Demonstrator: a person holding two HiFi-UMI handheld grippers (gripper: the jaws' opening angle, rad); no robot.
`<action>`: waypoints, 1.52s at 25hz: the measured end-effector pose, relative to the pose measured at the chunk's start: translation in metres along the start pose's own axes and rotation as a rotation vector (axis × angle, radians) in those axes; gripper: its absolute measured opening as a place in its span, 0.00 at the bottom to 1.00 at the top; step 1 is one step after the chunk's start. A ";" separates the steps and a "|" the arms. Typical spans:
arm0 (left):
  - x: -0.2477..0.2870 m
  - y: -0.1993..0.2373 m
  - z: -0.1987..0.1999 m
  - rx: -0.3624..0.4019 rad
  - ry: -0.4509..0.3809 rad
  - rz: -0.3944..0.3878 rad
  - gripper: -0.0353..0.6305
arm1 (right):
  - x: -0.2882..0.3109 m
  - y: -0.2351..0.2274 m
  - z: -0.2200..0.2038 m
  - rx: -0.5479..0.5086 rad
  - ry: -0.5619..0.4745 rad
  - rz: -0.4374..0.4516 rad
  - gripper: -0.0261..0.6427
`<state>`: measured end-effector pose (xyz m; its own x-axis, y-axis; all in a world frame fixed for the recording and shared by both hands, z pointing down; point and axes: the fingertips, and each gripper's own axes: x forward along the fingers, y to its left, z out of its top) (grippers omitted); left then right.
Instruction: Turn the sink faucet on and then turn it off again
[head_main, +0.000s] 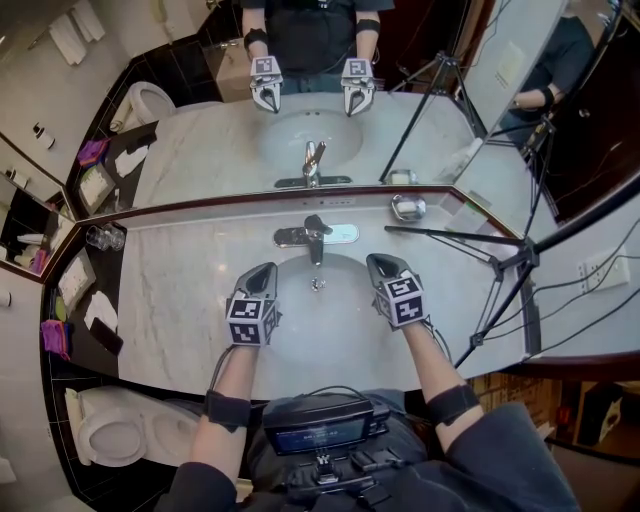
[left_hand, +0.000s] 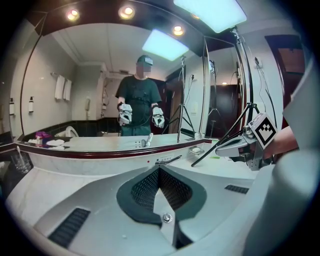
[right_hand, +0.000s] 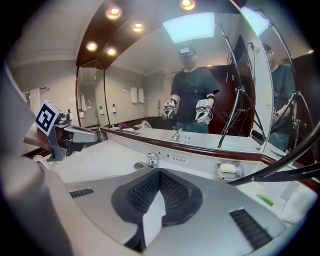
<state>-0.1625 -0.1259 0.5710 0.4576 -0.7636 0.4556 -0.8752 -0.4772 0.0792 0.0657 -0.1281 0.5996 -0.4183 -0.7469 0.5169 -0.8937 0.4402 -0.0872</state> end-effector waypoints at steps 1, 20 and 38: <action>0.000 0.000 0.000 -0.002 -0.002 0.000 0.05 | 0.001 0.000 -0.002 -0.003 0.000 0.002 0.07; 0.001 0.004 -0.001 0.011 0.019 0.004 0.05 | 0.053 0.021 0.020 -0.577 0.063 -0.005 0.13; 0.019 0.022 -0.002 0.017 0.040 0.022 0.05 | 0.134 0.046 0.026 -1.124 0.144 0.125 0.29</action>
<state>-0.1737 -0.1504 0.5832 0.4309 -0.7564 0.4920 -0.8822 -0.4679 0.0533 -0.0354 -0.2214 0.6424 -0.4066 -0.6341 0.6577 -0.1651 0.7590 0.6297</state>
